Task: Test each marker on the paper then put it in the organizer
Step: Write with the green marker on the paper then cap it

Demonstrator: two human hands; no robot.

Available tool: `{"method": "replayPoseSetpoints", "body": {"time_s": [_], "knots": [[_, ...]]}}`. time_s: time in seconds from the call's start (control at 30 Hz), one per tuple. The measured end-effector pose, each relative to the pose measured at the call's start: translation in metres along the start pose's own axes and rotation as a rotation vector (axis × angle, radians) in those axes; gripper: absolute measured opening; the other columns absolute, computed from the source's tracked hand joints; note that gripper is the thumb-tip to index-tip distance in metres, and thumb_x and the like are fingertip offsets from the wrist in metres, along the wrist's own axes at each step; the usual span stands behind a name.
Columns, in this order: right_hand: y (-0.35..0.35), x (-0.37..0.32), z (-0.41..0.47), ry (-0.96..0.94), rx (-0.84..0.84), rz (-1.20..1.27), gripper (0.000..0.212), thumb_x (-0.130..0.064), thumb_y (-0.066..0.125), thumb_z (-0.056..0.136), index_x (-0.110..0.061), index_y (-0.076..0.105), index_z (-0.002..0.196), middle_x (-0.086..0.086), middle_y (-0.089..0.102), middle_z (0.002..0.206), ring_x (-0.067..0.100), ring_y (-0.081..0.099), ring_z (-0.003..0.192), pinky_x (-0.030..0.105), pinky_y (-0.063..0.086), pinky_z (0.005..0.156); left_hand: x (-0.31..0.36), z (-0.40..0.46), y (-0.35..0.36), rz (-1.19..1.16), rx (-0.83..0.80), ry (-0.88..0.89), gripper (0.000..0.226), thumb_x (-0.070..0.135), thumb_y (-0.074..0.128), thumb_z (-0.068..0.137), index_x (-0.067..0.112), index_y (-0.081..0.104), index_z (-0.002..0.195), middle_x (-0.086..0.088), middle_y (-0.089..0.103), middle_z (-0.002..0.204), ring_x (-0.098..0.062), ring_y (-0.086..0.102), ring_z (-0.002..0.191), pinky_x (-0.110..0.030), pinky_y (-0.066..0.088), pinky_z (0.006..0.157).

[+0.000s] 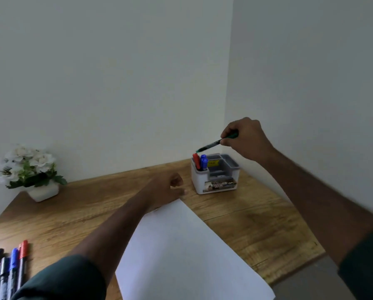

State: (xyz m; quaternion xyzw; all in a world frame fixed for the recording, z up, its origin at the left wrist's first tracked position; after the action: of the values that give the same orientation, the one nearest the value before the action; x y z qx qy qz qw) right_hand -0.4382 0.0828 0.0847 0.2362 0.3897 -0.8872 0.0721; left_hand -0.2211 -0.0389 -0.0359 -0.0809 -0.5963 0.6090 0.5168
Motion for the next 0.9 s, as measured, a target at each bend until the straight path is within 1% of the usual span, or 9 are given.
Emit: {"method": "replayPoseSetpoints", "body": {"time_s": [0.03,0.13,0.27,0.4,0.53,0.63,0.77,0.83,0.9], "knots": [[0.002,0.0,0.006,-0.006,-0.043,-0.033,0.011,-0.013,0.084,0.079,-0.015,0.08,0.089,0.003,0.073,0.084,0.01,0.065,0.077,0.006,0.041,0.064,-0.001,0.003,0.001,0.001,-0.005,-0.001,0.028,0.036,0.077,0.083,0.022,0.068,0.107,0.008,0.068,0.106,-0.009,0.064,0.1,-0.025,0.055,0.085],[0.006,-0.006,0.021,-0.047,-0.164,-0.116,0.013,-0.009,0.084,0.078,-0.01,0.08,0.091,0.005,0.074,0.087,0.011,0.066,0.077,0.008,0.043,0.065,-0.006,0.009,0.003,0.004,-0.012,-0.007,0.03,0.034,0.076,0.084,0.022,0.068,0.11,0.009,0.067,0.107,-0.008,0.063,0.101,-0.018,0.051,0.082],[0.017,-0.016,0.032,-0.072,-0.281,-0.14,0.015,-0.008,0.084,0.077,-0.011,0.08,0.091,-0.002,0.07,0.081,0.006,0.065,0.074,0.007,0.042,0.06,-0.011,0.014,0.004,0.03,-0.024,-0.01,0.03,0.037,0.074,0.086,0.022,0.068,0.111,0.008,0.067,0.108,-0.008,0.062,0.099,-0.019,0.052,0.082],[0.023,-0.026,0.042,-0.101,-0.241,-0.109,0.017,-0.009,0.085,0.078,-0.011,0.079,0.093,0.0,0.07,0.086,0.012,0.067,0.08,0.01,0.046,0.064,-0.012,0.016,0.003,0.018,-0.028,0.004,0.027,0.035,0.074,0.087,0.02,0.068,0.108,0.006,0.068,0.105,-0.008,0.063,0.096,-0.024,0.055,0.083],[0.018,-0.035,0.049,-0.115,-0.156,-0.062,0.012,-0.01,0.084,0.078,-0.011,0.078,0.088,-0.008,0.066,0.078,0.003,0.064,0.071,0.007,0.045,0.061,-0.017,0.018,-0.002,0.027,-0.032,0.007,0.025,0.034,0.074,0.087,0.018,0.068,0.106,0.003,0.068,0.104,-0.011,0.063,0.096,-0.029,0.056,0.085],[0.025,-0.038,0.047,-0.109,-0.231,-0.069,0.013,-0.009,0.085,0.076,-0.011,0.078,0.087,-0.004,0.07,0.079,0.001,0.063,0.067,0.005,0.044,0.057,-0.018,0.019,-0.004,0.011,-0.029,0.006,0.028,0.031,0.075,0.087,0.013,0.069,0.107,-0.001,0.069,0.106,-0.015,0.065,0.097,-0.033,0.058,0.089],[0.048,-0.038,0.043,-0.079,-0.39,-0.13,0.019,-0.008,0.086,0.076,-0.009,0.077,0.092,-0.001,0.07,0.079,0.007,0.065,0.062,0.017,0.055,0.061,-0.013,0.019,-0.006,0.01,-0.029,0.01,0.027,0.029,0.075,0.087,0.013,0.069,0.108,-0.001,0.068,0.107,-0.016,0.065,0.098,-0.033,0.057,0.09],[0.057,-0.038,0.042,-0.062,-0.444,-0.137,0.02,-0.011,0.085,0.079,-0.009,0.076,0.096,0.002,0.072,0.081,0.01,0.067,0.06,0.025,0.061,0.067,-0.012,0.019,-0.008,0.004,-0.024,0.003,0.027,0.03,0.075,0.087,0.014,0.068,0.108,0.001,0.067,0.106,-0.015,0.064,0.098,-0.027,0.056,0.087],[0.063,-0.038,0.041,-0.041,-0.493,-0.133,0.017,-0.014,0.082,0.083,-0.008,0.076,0.097,0.002,0.073,0.082,0.011,0.069,0.063,0.028,0.062,0.07,-0.012,0.017,-0.012,-0.002,-0.012,-0.001,0.025,0.03,0.075,0.087,0.016,0.068,0.106,0.002,0.067,0.104,-0.013,0.064,0.096,-0.018,0.052,0.079]]}}
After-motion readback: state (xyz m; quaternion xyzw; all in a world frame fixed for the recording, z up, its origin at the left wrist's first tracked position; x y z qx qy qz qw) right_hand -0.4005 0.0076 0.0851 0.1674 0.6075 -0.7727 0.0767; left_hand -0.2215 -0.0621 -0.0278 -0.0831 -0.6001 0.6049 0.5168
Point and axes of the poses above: each hand's wrist, its own z-axis towards the middle knuckle, its own y-axis out of the palm, x = y × z, the point moved 4 cm from there along z, towards the middle knuckle
